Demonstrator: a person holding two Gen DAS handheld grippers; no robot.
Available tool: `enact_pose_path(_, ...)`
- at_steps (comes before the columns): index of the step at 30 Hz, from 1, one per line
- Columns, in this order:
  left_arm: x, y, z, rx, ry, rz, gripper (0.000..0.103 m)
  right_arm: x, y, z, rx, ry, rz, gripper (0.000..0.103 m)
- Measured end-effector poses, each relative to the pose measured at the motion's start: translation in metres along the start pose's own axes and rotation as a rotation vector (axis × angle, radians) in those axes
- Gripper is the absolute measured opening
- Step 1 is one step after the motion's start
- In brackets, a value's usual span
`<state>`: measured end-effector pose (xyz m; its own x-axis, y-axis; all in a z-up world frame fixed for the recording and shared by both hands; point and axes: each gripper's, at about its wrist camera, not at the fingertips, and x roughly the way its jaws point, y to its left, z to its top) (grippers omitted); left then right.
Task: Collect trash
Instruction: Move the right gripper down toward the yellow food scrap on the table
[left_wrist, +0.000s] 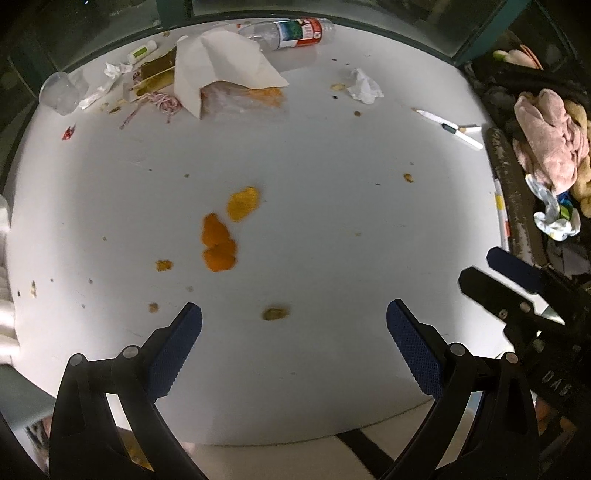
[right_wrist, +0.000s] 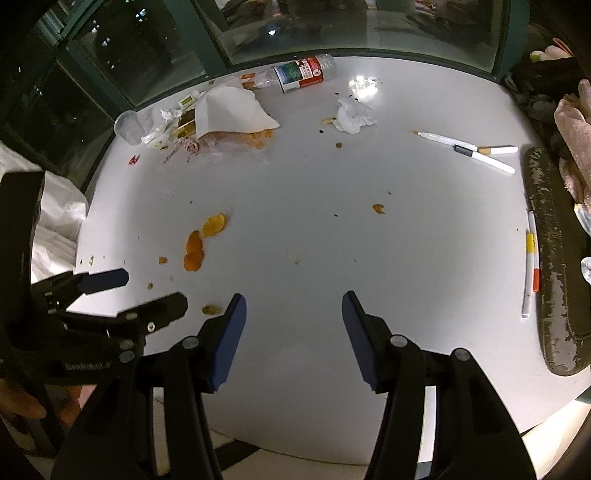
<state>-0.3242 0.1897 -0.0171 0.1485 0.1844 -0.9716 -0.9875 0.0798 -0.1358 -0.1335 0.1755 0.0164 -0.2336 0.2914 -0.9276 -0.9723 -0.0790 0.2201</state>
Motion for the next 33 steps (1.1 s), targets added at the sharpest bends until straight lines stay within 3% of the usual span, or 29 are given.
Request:
enact_pose_path(6,-0.004,0.043,0.013,0.011,-0.007,0.02,0.097,0.008,0.028,0.013,0.043,-0.019,-0.006,0.052)
enact_pose_path(16,0.004,0.112,0.015,0.0,0.01,0.031,0.097,0.038,0.085,0.018,0.023,0.033,-0.026,0.052)
enact_pose_path(27,0.031,0.161,-0.023,-0.037,0.09,0.045,0.097,0.077,0.123,0.0,0.0,0.132,-0.032,0.052)
enact_pose_path(33,0.037,0.173,-0.038,-0.056,0.096,0.031,0.097,0.094,0.14,-0.008,-0.037,0.158,-0.036,0.052)
